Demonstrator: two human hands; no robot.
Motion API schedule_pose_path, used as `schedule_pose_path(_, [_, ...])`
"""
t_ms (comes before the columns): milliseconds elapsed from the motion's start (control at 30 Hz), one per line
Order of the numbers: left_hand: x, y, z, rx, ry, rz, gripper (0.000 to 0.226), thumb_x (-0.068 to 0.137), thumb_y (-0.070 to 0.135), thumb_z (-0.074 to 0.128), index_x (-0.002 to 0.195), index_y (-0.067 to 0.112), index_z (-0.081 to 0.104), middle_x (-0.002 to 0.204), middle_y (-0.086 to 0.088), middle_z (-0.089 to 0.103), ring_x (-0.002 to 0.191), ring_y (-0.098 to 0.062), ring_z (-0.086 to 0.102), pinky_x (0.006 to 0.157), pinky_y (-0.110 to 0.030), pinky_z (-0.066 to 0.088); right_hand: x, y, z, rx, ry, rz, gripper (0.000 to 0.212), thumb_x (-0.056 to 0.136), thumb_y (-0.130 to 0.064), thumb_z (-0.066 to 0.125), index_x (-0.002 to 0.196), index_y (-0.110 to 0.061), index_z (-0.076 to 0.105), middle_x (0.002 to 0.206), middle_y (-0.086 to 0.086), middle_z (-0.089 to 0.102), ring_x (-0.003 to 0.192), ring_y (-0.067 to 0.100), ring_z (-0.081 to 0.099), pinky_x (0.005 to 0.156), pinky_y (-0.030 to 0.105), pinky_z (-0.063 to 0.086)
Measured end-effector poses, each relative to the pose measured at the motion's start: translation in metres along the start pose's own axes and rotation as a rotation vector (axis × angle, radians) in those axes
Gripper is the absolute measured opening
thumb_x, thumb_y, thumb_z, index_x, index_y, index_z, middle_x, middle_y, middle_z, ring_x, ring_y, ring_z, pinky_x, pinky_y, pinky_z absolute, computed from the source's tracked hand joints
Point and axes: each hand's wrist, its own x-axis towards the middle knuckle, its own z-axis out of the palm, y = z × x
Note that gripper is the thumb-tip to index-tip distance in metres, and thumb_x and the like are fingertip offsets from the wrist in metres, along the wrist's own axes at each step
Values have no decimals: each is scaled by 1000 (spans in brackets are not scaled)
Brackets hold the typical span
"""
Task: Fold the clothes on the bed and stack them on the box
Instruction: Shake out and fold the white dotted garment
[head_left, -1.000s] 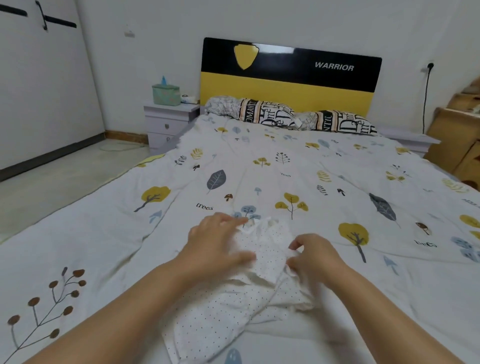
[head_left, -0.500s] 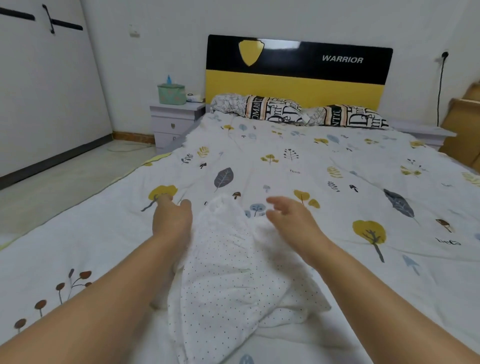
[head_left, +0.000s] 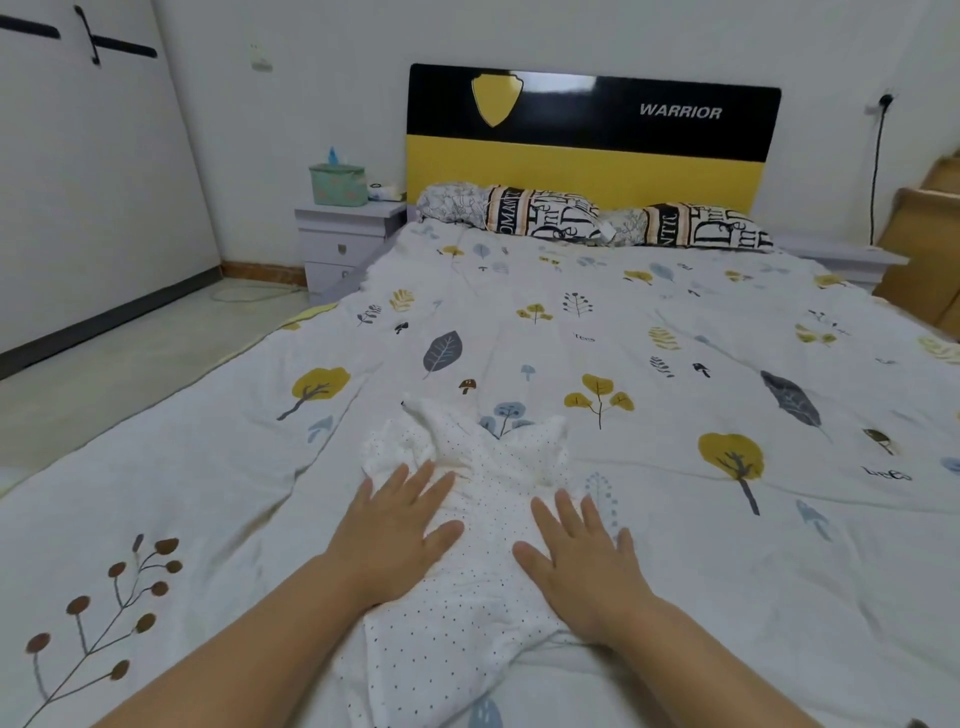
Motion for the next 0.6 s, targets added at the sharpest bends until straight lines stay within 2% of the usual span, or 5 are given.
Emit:
schedule_pose_path(67, [-4,4,-3,-32,19,-33,131,34,87,-34,150,33,-2,158,8,-12,146,-16,-11,117,-41,-3,-1,0,1,58,16,-17,63,98,-54,17,151,-28,-4,157,-3,-18,144,21,-19,115,50,-7])
schedule_pose_path(233, [-26,4,-27,-257,147,-352,69,94,57,28,151,26,3,156,-13,8,143,-32,8,113,-42,19,-8,23,-18,635,337,90,49,98,-23,39,146,-21,29,149,7,32,135,23,34,108,31,28])
schedule_pose_path(333, [-38,-5,-30,-377,35,-348,74,92,57,37,150,24,4,147,-11,32,135,-30,32,109,-39,30,-15,34,-25,727,232,201,45,95,-15,39,140,-19,38,117,7,53,98,24,53,84,27,40])
schedule_pose_path(433, [-45,-5,-33,-606,-4,-320,79,89,50,52,150,20,9,150,0,33,134,-22,36,109,-33,31,-23,31,-28,784,167,235,41,93,-22,50,133,-12,43,120,4,52,102,22,52,84,27,40])
schedule_pose_path(600, [-48,8,-42,-1021,129,-335,82,86,29,65,149,22,13,143,7,35,121,-16,42,97,-27,34,-24,19,-36,1004,102,289,32,86,-29,64,80,1,56,82,8,64,73,22,61,66,28,48])
